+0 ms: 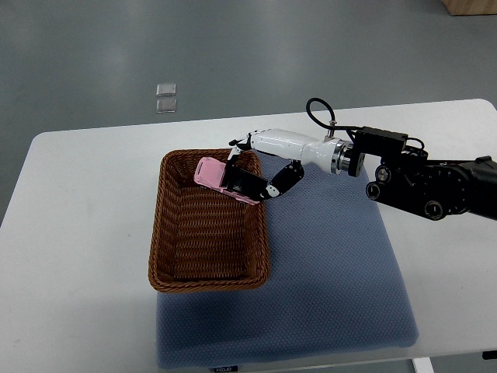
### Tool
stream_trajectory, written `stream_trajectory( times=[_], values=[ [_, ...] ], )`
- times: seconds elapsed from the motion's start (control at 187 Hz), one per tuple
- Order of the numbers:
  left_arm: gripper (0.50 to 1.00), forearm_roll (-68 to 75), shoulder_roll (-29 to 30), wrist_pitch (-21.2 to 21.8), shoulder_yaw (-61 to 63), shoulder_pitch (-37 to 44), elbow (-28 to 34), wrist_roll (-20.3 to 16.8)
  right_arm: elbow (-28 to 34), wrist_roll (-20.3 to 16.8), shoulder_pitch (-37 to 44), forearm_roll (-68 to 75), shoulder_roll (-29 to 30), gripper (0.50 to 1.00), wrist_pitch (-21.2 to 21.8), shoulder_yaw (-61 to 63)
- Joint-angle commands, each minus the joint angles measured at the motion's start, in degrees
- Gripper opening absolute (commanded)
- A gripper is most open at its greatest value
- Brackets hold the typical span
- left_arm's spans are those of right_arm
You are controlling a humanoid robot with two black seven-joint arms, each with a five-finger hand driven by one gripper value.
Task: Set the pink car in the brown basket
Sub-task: 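Lower the SUV into the basket and open the right hand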
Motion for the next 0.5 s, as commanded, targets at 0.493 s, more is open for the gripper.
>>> stream_trajectory(
  times=[0.493],
  values=[
    [1.000, 0.0, 0.0, 0.0, -0.1, -0.4, -0.1, 0.0, 2.2, 1.7, -0.9, 1.6, -0.3, 0.901, -0.7, 2.1]
  ],
)
